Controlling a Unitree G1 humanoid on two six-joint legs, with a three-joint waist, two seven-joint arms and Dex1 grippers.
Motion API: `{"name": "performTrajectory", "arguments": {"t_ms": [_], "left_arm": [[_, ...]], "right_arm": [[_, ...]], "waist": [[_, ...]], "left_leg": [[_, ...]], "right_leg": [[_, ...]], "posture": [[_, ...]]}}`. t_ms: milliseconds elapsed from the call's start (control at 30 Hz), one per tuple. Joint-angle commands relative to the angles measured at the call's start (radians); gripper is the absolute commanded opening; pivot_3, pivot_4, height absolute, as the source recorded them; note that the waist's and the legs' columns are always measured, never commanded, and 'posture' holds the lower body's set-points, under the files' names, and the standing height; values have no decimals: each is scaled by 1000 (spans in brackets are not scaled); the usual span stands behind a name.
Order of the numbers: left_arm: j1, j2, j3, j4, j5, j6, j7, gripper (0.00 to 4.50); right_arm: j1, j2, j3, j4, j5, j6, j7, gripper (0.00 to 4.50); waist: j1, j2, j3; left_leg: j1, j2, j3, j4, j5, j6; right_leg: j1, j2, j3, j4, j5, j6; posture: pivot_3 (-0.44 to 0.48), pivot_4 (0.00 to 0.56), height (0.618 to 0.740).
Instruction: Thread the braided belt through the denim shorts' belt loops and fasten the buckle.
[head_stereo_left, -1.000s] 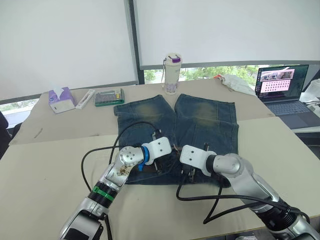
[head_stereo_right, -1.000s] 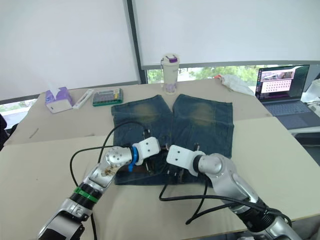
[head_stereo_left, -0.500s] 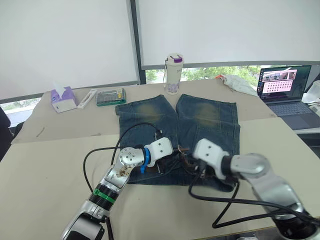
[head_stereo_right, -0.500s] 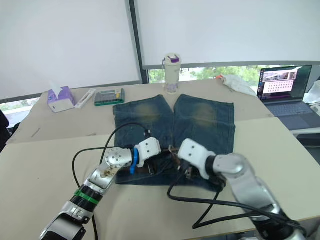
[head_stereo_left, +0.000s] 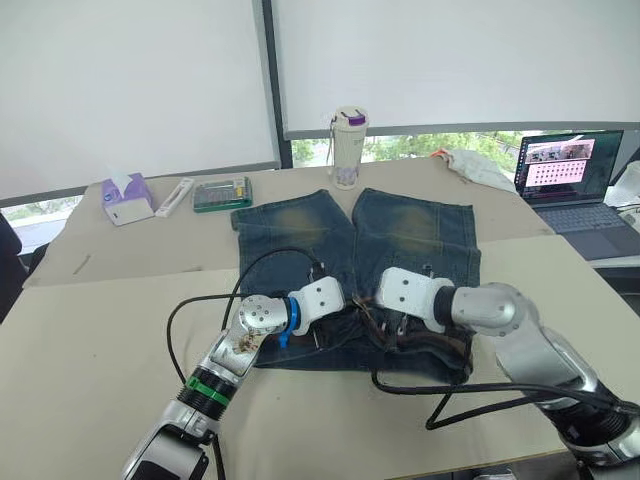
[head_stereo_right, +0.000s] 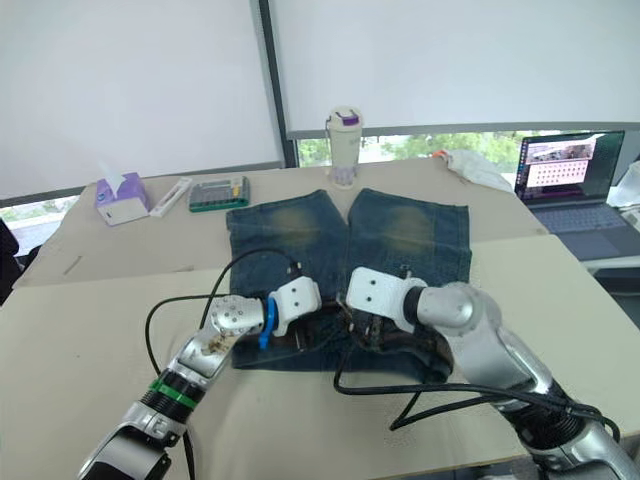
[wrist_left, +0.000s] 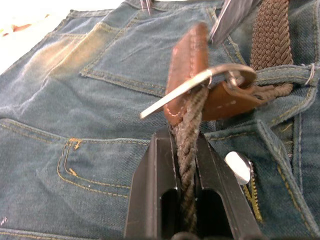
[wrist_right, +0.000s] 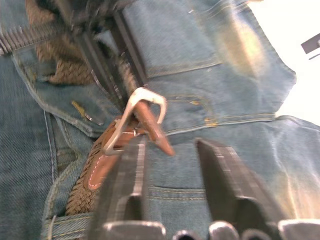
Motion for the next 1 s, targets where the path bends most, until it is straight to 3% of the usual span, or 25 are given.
{"name": "performTrajectory", "arguments": {"t_ms": [33, 200, 267, 400, 500, 600, 700, 767, 867, 1000], "left_arm": [[-16, -6, -1, -43, -15, -27, -1, 0], [-10, -7, -1, -46, -15, -28, 6, 0], [-3, -8, 21, -72, -73, 40, -28, 0], [5, 5, 131, -194, -291, 338, -88, 1385], [28, 93, 206, -314, -483, 618, -167, 2350], [83, 219, 222, -401, -590, 776, -244, 1723], [140, 310, 126, -414, -514, 731, -268, 750], [161, 315, 60, -355, -428, 707, -205, 106], [176, 304, -19, -254, -294, 594, -133, 49], [205, 306, -56, -179, -233, 534, -108, 49]], "right_arm": [[-22, -19, 0, 9, -35, -62, 12, 72], [-26, -14, -7, 29, -52, -93, 25, 28], [-23, -16, -14, 24, -52, -96, 29, 28], [2, -33, -56, 6, -48, -89, 29, 0], [32, -50, -105, -13, -40, -78, 21, 0], [74, -61, -153, -36, -35, -73, 12, 0], [99, -53, -178, -55, -30, -67, 4, 0], [115, -48, -193, -72, -27, -62, -4, 0], [143, -59, -225, -99, -22, -63, -5, 0], [201, -128, -339, -133, 6, -100, 30, 0]], "waist": [[-2, 0, 0], [-1, 0, 0], [-1, 0, 0], [-2, 0, 0], [-5, 0, 0], [-14, 1, 0], [-14, 1, 0], [-6, 1, 0], [3, 1, 0], [17, 3, -2]], "left_leg": [[0, 0, 0, 0, 0, 0], [0, 0, 0, 0, 0, 0], [0, 0, 0, 0, 0, 0], [-1, 0, 0, 0, 0, 0], [-1, 1, -1, 0, 0, 0], [1, 2, 0, 0, -2, 3], [2, 1, -1, 0, -2, 4], [2, 1, -1, 0, -2, 4], [2, -1, -1, 0, -2, 4], [2, -2, -1, 0, -3, 5]], "right_leg": [[0, 0, 0, 0, 0, 0], [0, 0, 0, 0, 0, 0], [0, 0, 0, 0, 0, 0], [-1, 0, 0, 0, 0, 0], [-1, 1, 0, 1, 0, 0], [-1, 1, 0, 8, 0, 0], [-1, 1, 1, 10, -1, 1], [0, 0, 0, 8, -1, 1], [1, 0, 1, 1, -1, 1], [3, -2, 1, 0, -1, 1]], "posture": [[0, 150, 740], [0, 150, 740], [0, 150, 740], [0, 150, 740], [0, 150, 740], [0, 150, 740], [0, 150, 740], [0, 150, 740], [0, 150, 740], [0, 150, 740]]}}
